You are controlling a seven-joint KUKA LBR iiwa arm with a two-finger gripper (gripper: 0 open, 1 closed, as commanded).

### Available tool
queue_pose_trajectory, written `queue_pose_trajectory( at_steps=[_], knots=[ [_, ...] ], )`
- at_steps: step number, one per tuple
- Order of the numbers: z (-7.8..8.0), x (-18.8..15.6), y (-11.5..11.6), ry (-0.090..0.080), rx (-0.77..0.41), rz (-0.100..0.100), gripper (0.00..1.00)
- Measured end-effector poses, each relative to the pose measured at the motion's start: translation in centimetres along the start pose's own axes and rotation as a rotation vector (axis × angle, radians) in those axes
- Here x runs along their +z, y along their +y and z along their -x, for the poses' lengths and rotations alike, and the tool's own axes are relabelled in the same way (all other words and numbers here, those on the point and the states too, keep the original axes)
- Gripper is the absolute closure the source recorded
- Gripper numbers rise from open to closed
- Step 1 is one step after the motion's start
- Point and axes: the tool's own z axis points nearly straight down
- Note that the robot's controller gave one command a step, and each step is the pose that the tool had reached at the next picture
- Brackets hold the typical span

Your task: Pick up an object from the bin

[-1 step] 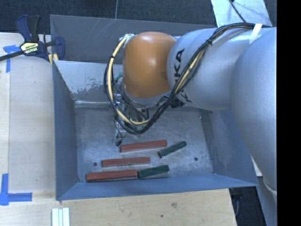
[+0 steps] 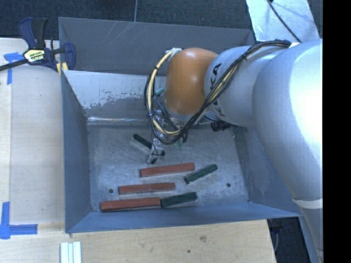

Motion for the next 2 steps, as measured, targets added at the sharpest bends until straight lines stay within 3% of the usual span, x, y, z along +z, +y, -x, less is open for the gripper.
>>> queue_pose_trajectory(
  at_steps=[2],
  knots=[
    [0.18, -0.18, 0.03, -0.005, 0.002, 0.005, 0.0]
  ],
)
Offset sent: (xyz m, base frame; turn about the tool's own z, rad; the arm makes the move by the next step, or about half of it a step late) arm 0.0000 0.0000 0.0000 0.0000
